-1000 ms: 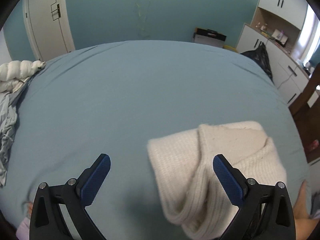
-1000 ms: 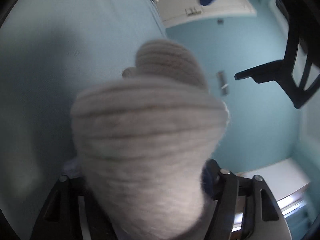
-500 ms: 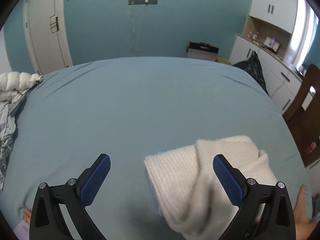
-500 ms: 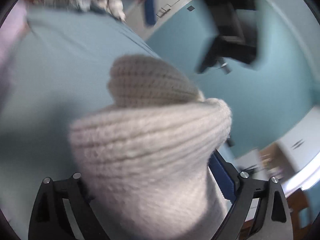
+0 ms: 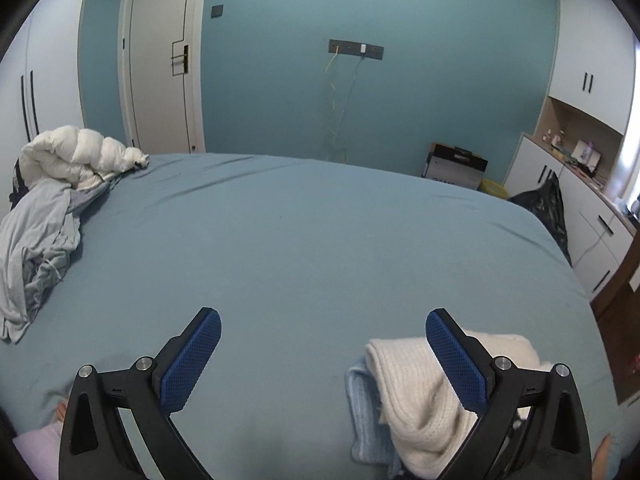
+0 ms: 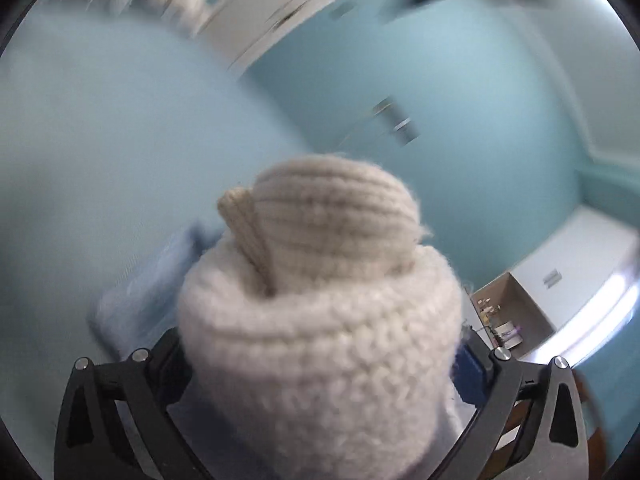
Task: Fold small clothes
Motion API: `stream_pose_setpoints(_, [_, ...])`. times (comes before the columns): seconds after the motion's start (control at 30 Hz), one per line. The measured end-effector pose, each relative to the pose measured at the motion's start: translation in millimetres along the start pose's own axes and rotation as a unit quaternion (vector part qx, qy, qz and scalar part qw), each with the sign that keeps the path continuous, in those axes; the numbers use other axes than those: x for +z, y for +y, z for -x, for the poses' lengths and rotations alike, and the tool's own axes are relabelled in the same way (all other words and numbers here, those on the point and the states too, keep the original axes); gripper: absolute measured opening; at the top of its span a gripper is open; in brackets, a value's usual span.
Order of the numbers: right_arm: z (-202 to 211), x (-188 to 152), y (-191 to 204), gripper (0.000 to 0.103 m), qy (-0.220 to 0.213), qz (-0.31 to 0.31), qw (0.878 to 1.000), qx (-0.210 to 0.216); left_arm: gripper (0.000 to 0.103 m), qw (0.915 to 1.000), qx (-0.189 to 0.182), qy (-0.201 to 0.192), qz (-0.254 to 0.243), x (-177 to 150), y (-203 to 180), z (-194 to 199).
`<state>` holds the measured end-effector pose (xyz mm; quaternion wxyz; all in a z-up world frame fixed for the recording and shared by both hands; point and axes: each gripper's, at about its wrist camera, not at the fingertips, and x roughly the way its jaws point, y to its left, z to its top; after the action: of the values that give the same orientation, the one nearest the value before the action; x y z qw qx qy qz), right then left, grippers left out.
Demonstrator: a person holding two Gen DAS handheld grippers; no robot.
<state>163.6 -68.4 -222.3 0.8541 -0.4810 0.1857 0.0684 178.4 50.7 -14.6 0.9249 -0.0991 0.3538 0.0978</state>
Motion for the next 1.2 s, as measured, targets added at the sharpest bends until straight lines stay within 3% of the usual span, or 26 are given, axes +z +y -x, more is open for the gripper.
stream_pose_setpoints(0.13, [23.4, 12.2, 19.2, 0.101, -0.044, 0.014, 0.998, -0.053, 0.103, 0.9997, -0.013, -0.001, 0.022, 4.2, 16.4, 4.5])
stream_pose_setpoints(0.27, [75.0, 30.0, 32.9, 0.102, -0.174, 0.032, 0.976, -0.129, 0.103, 0.9987, -0.012, -0.004, 0.05, 8.3, 37.5, 11.3])
stream_pose_setpoints(0.3, [88.9, 25.5, 29.4, 0.102, -0.183, 0.03, 0.976, -0.112, 0.103, 0.9984, -0.012, -0.005, 0.054, 8.3, 40.8, 12.9])
stream_pose_setpoints(0.47, [113.0, 4.3, -26.6, 0.102, -0.151, -0.032, 0.988, -0.011, 0.103, 0.9992, -0.026, 0.009, 0.03, 0.3, 33.2, 17.1])
stream_pose_setpoints(0.6, [117.3, -66.6, -86.5, 0.102, -0.132, -0.069, 0.986, 0.074, 0.103, 0.9977, -0.052, 0.027, -0.034, -12.2, -3.5, 15.6])
stream_pose_setpoints(0.67, [117.9, -94.3, -105.1, 0.102, -0.117, -0.073, 0.986, 0.091, 0.103, 0.9952, -0.063, 0.035, -0.066, -21.0, -26.0, 12.2])
stream_pose_setpoints(0.8, [88.0, -155.2, -114.9, 0.102, -0.013, -0.131, 0.987, 0.095, 0.103, 0.9871, -0.083, 0.082, -0.109, -41.2, -68.5, -10.7])
stream_pose_setpoints(0.87, [68.3, -175.3, -117.9, 0.102, 0.035, -0.176, 0.979, 0.095, 0.103, 0.9838, -0.093, 0.103, -0.114, -50.1, -82.1, -24.1])
stream_pose_setpoints(0.9, [67.2, -189.0, -122.2, 0.1, 0.056, -0.192, 0.973, 0.117, 0.103, 0.9816, -0.099, 0.119, -0.112, -54.2, -86.1, -32.6])
stream_pose_setpoints(1.0, [48.1, -188.4, -98.1, 0.085, 0.091, -0.179, 0.965, 0.169, 0.103, 0.9769, -0.108, 0.166, -0.081, -63.2, -84.1, -56.4])
stream_pose_setpoints(1.1, [53.2, -188.3, -85.7, 0.085, 0.1, -0.177, 0.952, 0.229, 0.103, 0.9761, -0.115, 0.174, -0.061, -67.8, -77.1, -63.3])
stream_pose_setpoints(1.2, [48.8, -176.0, -95.4, 0.085, 0.105, -0.197, 0.948, 0.225, 0.103, 0.9772, -0.114, 0.165, -0.069, -69.0, -76.0, -63.0])
